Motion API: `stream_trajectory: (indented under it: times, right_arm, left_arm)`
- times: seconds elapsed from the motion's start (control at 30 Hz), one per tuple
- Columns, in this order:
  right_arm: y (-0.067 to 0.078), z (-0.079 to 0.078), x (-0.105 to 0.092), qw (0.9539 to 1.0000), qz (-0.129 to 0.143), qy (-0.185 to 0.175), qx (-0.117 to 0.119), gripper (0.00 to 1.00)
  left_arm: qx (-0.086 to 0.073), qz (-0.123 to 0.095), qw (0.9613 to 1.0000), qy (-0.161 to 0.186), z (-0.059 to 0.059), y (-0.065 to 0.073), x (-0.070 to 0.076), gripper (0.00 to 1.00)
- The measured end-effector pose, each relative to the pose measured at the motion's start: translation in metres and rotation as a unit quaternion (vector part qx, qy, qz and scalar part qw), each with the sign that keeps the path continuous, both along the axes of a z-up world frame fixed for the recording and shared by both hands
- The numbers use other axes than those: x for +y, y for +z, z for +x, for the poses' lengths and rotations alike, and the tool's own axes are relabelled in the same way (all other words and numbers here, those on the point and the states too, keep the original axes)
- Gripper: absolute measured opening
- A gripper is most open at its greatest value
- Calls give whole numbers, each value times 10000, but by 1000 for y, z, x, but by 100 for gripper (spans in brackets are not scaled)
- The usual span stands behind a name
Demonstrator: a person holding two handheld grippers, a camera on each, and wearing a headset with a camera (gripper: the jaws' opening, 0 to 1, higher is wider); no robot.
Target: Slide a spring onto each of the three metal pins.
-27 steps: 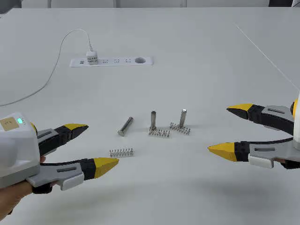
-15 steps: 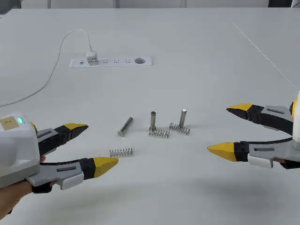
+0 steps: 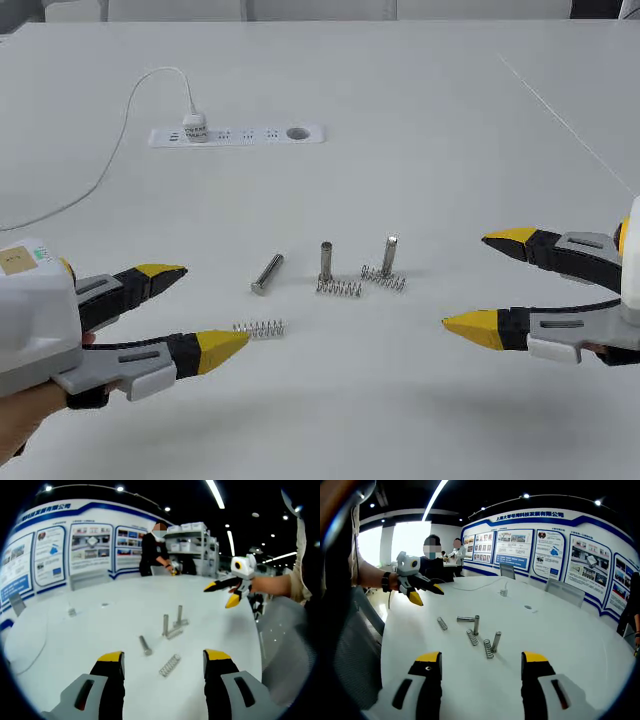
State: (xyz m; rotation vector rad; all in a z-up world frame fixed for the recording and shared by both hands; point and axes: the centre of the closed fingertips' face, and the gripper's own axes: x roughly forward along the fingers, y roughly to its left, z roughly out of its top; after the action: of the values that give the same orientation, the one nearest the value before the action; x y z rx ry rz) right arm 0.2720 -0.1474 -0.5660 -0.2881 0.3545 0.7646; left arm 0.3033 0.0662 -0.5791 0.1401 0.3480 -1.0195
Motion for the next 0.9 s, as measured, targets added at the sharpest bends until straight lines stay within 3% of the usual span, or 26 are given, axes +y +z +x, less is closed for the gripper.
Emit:
stream_trajectory:
  times: [0.5, 0.9]
  right_arm:
    - [-1, -1, 0, 10000, -5, -25, 21, 65]
    - [-2, -1, -1, 10000, -17, -14, 21, 65]
  left_arm:
    - [42, 216, 9998, -9, 17, -1, -1, 54]
    - [39, 509, 9986, -126, 36, -3, -15, 49]
